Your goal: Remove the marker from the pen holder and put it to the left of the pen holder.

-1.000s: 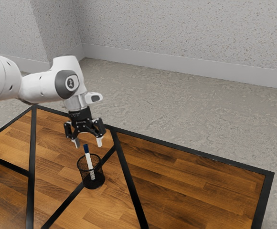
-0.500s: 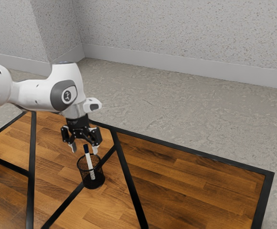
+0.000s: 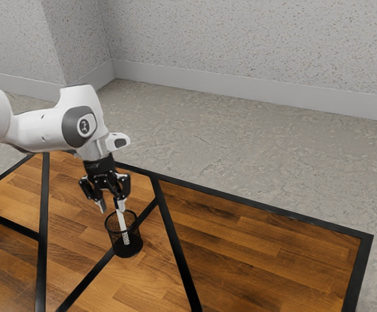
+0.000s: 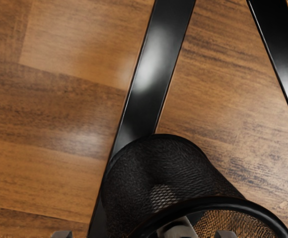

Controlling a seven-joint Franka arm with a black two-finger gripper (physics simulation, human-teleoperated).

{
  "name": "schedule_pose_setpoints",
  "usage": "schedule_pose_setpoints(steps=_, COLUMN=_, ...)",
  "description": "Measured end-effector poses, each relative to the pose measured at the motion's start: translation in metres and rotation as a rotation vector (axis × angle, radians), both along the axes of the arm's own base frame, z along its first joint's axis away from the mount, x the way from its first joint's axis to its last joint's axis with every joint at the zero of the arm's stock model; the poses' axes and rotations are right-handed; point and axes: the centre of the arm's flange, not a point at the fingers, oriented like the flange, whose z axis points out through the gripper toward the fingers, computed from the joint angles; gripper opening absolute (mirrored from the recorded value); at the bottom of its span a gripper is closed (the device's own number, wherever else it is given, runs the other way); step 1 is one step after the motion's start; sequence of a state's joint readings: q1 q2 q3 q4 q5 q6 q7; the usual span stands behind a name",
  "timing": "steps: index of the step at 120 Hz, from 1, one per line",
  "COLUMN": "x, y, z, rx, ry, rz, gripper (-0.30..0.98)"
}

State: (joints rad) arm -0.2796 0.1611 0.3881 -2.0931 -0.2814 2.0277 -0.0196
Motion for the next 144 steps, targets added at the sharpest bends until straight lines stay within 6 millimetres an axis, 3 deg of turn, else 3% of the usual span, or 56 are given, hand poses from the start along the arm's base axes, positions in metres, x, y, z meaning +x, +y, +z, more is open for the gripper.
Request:
schedule_pose_setpoints(steps=21, x=0.009, y=-0.002, z=-0.005, rx=-0.008, ry=0.009, rz=-0.005, gripper=0.26)
schedule_pose_setpoints(steps=43, x=0.017, y=-0.008, z=0.005, rx=-0.016, ry=-0.012, rz=-0.027, gripper=0.24)
schedule_pose_setpoints(steps=89, x=0.013, y=-0.011, z=0.001, rx=-0.023, ry=0.030, rz=-0.057, gripper=0.14)
schedule_pose_setpoints(steps=125, x=0.015, y=-0.012, z=0.006, rx=-0.021, ry=0.031, rz=-0.072, gripper=-0.03)
schedule_pose_setpoints(steps=133, x=0.019, y=-0.012, z=0.014, rx=-0.008, ry=0.020, rz=-0.083, gripper=-0.05)
schedule_pose_setpoints(steps=144, x=0.028, y=-0.009, z=0.039, rx=0.015, ry=0.000, rz=-0.105, gripper=-0.06)
